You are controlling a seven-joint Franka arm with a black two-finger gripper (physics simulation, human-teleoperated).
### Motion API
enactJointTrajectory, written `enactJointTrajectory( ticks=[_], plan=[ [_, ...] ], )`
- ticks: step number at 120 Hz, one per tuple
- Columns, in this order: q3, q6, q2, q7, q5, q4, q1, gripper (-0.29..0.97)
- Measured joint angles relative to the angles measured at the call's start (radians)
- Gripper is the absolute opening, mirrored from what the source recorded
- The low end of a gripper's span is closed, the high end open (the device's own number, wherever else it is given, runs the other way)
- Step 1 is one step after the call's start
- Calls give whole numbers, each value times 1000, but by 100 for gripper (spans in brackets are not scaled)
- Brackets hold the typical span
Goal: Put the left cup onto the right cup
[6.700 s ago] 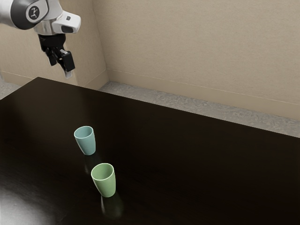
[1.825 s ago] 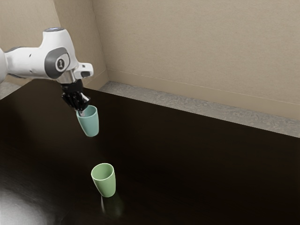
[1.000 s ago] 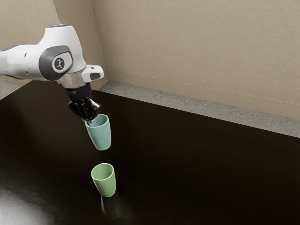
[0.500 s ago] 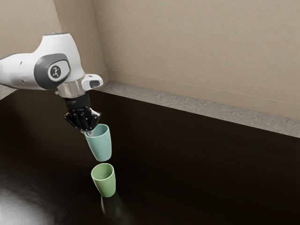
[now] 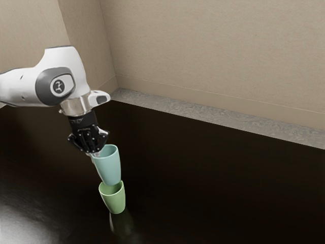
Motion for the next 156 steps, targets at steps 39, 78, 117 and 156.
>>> enactJointTrajectory(
  ticks=[39,78,117,156],
  plan=[
    [-42,-7,-10,-59,8,-15,8,-11],
    [-56,1,-13,-104,44,-32,12,-11],
    [-56,31,-9,-125,81,-35,17,-11],
    [-56,71,3,-131,90,-35,19,-11]
  ],
)
